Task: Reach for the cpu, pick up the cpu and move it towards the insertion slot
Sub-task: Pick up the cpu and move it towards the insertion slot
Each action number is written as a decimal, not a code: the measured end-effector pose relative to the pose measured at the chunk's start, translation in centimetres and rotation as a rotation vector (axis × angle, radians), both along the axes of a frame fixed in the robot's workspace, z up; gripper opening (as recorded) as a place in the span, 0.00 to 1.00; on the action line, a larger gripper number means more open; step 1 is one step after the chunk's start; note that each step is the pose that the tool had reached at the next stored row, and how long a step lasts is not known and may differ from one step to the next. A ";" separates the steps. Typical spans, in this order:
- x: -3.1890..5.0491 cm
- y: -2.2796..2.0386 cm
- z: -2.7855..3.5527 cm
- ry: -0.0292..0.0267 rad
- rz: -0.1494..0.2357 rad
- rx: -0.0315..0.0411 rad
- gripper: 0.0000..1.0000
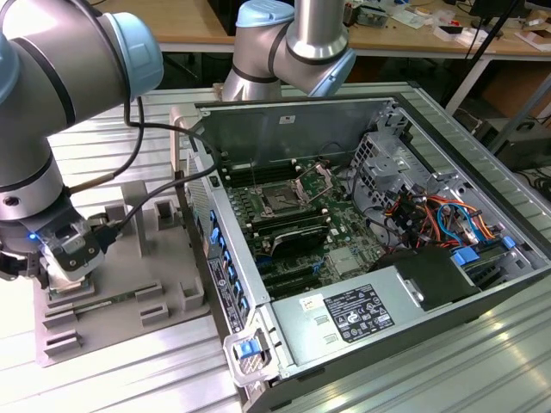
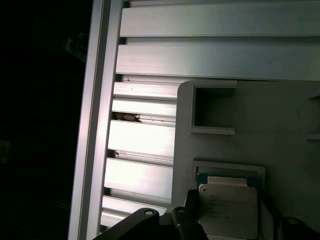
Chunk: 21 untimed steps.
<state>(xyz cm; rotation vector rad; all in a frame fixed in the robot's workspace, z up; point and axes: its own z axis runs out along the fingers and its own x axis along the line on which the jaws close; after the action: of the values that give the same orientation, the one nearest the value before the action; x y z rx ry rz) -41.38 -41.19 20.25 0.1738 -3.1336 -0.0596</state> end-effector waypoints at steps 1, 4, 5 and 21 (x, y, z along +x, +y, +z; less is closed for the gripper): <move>0.00 0.00 0.03 0.0000 0.000 0.0000 0.55; 0.00 0.00 0.08 -0.0001 0.000 0.0000 0.55; 0.00 0.00 0.10 -0.0001 0.000 0.0000 0.55; 0.00 0.00 0.55 0.0000 0.000 0.0000 0.55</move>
<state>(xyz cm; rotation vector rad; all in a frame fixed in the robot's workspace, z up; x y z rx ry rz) -41.38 -41.19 20.80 0.1739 -3.1336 -0.0596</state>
